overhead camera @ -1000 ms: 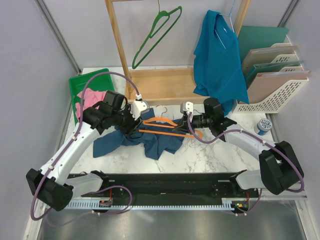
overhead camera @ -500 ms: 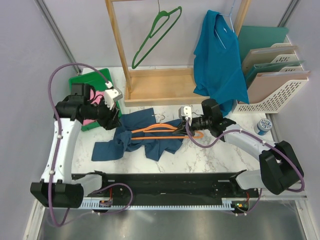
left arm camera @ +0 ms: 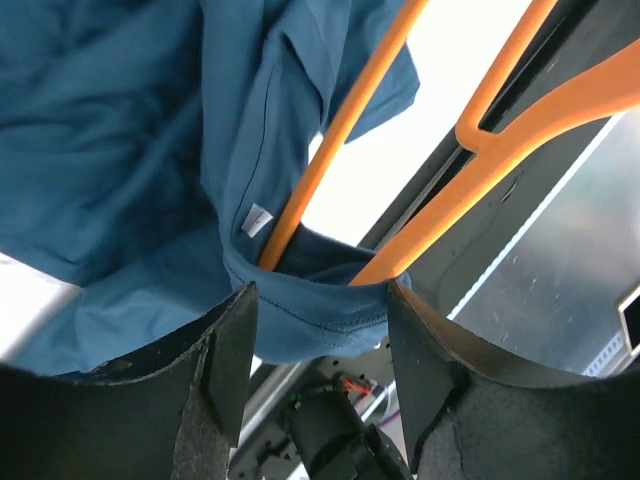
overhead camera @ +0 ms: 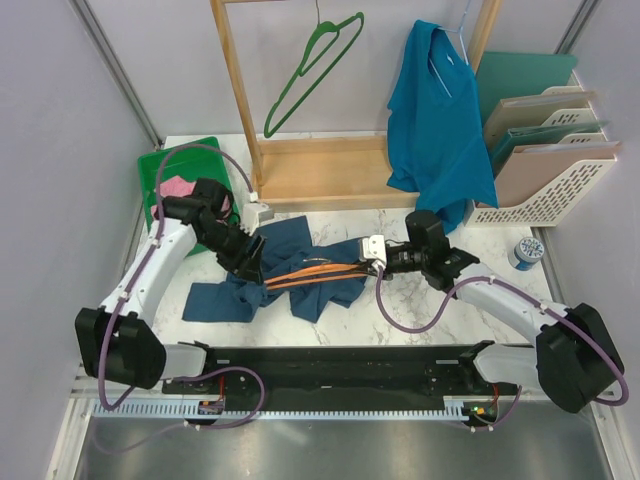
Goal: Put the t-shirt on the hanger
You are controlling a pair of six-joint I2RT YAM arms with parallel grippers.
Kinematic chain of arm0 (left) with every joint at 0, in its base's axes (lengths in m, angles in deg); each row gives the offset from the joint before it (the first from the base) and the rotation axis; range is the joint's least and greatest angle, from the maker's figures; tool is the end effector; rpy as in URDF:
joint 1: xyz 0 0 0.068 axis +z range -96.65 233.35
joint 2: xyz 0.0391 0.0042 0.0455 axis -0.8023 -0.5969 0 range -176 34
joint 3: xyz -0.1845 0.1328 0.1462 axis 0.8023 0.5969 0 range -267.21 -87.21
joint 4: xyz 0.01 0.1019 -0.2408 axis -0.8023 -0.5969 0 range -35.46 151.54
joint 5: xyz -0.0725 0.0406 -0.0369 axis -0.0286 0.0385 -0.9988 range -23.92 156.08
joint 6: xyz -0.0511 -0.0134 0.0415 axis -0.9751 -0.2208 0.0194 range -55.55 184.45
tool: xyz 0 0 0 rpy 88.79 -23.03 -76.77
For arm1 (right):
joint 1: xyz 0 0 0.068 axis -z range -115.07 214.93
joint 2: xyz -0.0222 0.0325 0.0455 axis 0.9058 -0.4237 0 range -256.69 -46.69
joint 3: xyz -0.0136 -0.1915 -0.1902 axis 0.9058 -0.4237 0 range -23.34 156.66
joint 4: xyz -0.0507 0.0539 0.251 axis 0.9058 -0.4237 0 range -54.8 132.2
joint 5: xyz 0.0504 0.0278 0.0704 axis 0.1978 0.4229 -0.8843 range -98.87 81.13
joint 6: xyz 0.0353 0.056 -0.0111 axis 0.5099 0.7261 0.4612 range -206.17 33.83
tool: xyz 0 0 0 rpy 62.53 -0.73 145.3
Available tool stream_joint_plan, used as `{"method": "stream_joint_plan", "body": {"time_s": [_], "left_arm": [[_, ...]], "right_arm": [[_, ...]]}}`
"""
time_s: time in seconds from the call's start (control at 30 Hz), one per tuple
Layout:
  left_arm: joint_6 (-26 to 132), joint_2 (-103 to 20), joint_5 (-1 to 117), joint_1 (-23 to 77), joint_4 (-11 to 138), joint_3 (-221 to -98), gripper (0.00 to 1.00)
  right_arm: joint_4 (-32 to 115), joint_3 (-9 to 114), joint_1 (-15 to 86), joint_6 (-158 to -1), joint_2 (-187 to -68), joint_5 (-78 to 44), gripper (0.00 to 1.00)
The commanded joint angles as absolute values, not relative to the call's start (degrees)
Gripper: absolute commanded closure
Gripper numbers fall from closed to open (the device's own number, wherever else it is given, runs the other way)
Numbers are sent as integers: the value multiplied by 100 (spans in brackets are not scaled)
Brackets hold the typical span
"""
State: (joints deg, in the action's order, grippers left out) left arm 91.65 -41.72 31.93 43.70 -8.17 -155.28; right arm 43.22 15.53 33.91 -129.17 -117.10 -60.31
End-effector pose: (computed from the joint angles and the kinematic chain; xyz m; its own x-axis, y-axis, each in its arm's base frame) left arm 0.2241 -0.0686 0.2781 -0.7368 0.5089 -0.4451 0.6708 0.6326 -0.3872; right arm 0.2058 0.1726 0.2281 0.2946 -0.3190 -0.9008 -0.9539 -0.0418 -0.2971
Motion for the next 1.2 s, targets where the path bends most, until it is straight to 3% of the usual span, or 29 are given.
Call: {"method": "stream_joint_plan", "body": {"time_s": [0.0,0.33,0.5,0.67,0.87,1.17], "left_arm": [[8476,-4202,4163,4008,-579,-15356,39],[8265,-4747,4613,3867,-781,-15646,40],[8755,-4345,3156,4069,-816,-16068,41],[8863,-4079,2777,4148,-921,-16287,41],[8230,-4904,4295,4122,-964,-16428,47],[8132,-5485,4955,3568,-1343,-16235,48]], "right_arm": [[4633,1419,3355,-13275,-11525,-5923,100],[4695,1305,3285,-13441,-11419,-5879,100],[4616,1313,3250,-13459,-11437,-5835,100],[4449,1445,3250,-13459,-11542,-5809,100],[4396,1436,3250,-13556,-11525,-5826,100],[4335,1507,3250,-13609,-11551,-5783,100]]}}
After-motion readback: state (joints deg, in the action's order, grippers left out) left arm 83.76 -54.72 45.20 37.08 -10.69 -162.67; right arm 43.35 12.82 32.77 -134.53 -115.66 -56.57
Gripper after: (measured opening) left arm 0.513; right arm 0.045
